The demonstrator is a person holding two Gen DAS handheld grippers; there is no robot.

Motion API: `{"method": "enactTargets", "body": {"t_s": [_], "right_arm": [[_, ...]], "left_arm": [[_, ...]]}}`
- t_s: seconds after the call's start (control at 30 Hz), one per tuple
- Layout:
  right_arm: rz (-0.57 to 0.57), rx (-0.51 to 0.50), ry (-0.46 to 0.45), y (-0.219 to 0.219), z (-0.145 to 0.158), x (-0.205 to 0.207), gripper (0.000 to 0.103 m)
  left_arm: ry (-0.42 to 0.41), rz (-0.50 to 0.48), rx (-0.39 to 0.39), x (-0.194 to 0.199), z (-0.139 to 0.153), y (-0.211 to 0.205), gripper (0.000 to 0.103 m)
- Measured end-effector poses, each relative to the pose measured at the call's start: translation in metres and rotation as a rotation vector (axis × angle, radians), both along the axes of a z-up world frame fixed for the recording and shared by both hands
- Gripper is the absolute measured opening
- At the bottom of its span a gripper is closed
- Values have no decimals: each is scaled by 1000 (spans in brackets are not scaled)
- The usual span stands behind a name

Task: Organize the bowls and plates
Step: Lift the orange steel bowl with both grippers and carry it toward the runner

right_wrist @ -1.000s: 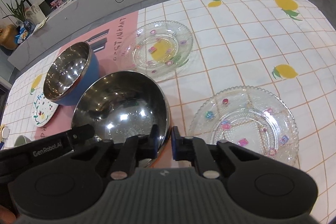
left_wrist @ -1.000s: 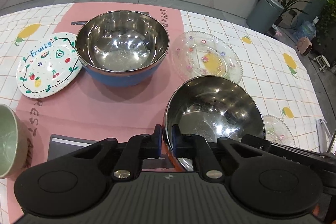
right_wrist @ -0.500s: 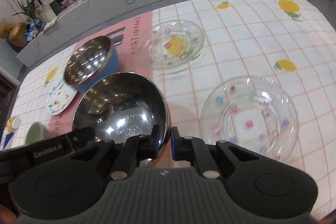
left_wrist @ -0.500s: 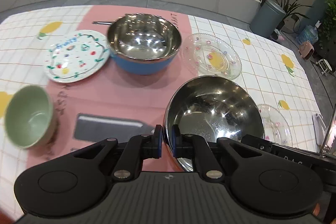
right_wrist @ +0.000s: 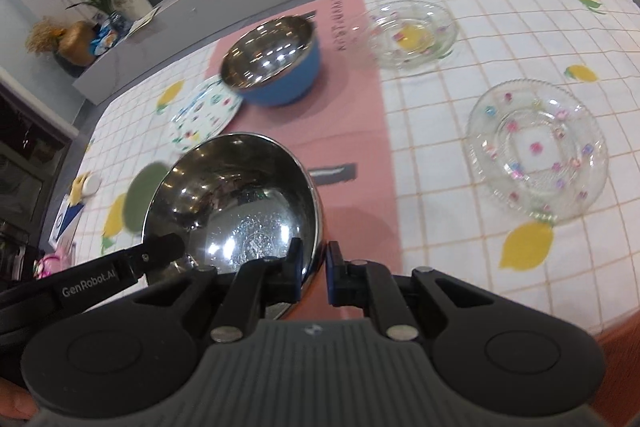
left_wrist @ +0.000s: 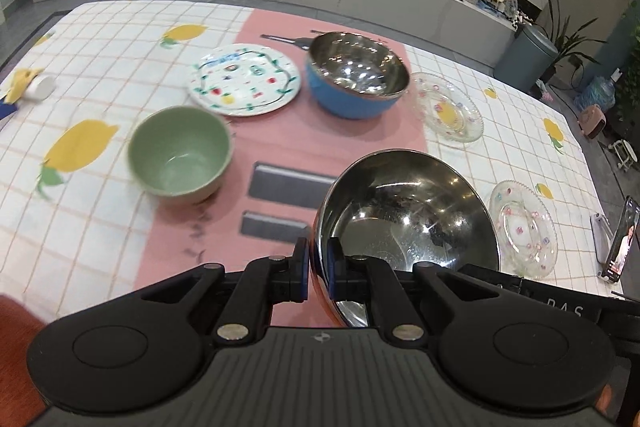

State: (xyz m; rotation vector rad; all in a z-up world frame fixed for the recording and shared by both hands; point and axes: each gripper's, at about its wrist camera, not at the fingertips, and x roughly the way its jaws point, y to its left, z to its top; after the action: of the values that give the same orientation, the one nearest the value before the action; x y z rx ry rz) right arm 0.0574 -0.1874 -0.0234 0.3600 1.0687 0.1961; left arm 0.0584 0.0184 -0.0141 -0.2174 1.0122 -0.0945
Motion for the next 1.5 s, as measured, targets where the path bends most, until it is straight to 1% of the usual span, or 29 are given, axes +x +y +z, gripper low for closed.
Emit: {"method": "enactTargets", "body": {"t_s": [0.17, 0.3, 0.5, 0.67, 0.9, 1.2, 1.33, 1.47, 1.5], "right_arm": [[36, -14, 10, 21, 3, -14, 9], [53, 3, 38, 32, -2, -16, 9], [87, -17, 67, 52, -10, -18, 9], [77, -5, 109, 53, -23, -13, 9], [70, -19, 137, 53, -35, -8, 9], [80, -2, 142, 53, -39, -3, 11], [78, 7, 144, 52, -39, -3, 11], [80, -9, 123, 53, -35, -5, 17], [80, -25, 113, 54, -33, -5, 26]], "left_arm": [[12, 23, 1, -14, 0, 20, 8], [26, 44, -10, -22, -3, 35, 9], [49, 64, -12, -25, -13, 49, 9], [86, 70, -32, -22, -28, 55, 9], [120, 60, -27, -18, -42, 54, 9], [123, 49, 10, -13, -47, 52, 8], [127, 54, 1, -13, -48, 52, 8], [130, 66, -12, -13, -48, 56, 12], [131, 67, -12, -13, -47, 56, 19]]}}
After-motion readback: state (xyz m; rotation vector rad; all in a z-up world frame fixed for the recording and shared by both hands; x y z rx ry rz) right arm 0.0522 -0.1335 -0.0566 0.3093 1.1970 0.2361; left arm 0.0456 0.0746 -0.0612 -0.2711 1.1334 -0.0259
